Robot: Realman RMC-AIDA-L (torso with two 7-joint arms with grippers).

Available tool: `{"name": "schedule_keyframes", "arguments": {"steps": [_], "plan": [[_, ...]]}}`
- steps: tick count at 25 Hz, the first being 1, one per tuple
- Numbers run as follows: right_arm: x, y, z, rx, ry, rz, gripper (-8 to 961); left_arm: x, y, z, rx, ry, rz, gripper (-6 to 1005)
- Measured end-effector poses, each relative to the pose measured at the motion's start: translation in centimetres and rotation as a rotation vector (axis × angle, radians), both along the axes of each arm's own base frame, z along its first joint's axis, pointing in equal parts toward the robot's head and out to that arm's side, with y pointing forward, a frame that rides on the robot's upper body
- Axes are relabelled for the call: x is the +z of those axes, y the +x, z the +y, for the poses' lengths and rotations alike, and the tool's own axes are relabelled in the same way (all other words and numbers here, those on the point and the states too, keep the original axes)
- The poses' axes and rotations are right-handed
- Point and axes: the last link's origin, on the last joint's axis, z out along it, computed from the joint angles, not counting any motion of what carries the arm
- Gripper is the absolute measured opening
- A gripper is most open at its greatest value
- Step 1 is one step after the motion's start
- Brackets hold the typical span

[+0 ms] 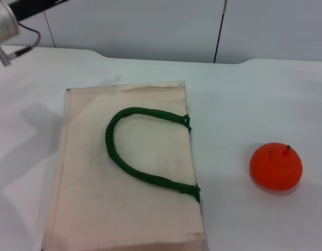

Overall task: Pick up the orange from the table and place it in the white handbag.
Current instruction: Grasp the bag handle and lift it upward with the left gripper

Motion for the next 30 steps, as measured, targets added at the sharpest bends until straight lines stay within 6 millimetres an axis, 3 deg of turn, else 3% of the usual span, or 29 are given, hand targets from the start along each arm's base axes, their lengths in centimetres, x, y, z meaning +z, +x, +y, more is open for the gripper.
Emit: {"name": "schedule_keyframes", "arguments": {"steps": [2,3,5,9,13,20,30], "plan": [[0.1,0.1,0.0,-0.001,0.001,0.0,882,0.7,0.0,-0.1,0.01,-0.039,0.013,816],[0.1,0.1,0.0,-0.002,0.001,0.0,882,2.5,0.0,-0.5,0.035,-0.101,0.065,815],[0.1,0.2,-0.1,-0.005,0.002,0.0,881,3.4,-0.1,-0.9,0.054,-0.163,0.122,812],[0.1,0.3,-0.2,-0.008,0.003,-0.001,880,3.8,0.1,-1.5,0.116,-0.303,0.239,805],[0.2,0.1,0.0,-0.001,0.004,-0.002,878,2.3,0.1,-1.4,0.153,-0.397,0.344,799],[0.2,-0.2,0.3,0.008,0.005,-0.003,876,-2.0,-0.4,-0.5,0.19,-0.505,0.477,788],[0.2,-0.4,0.5,0.013,0.004,-0.003,872,-5.1,-0.2,-0.4,0.174,-0.566,0.513,772]]}}
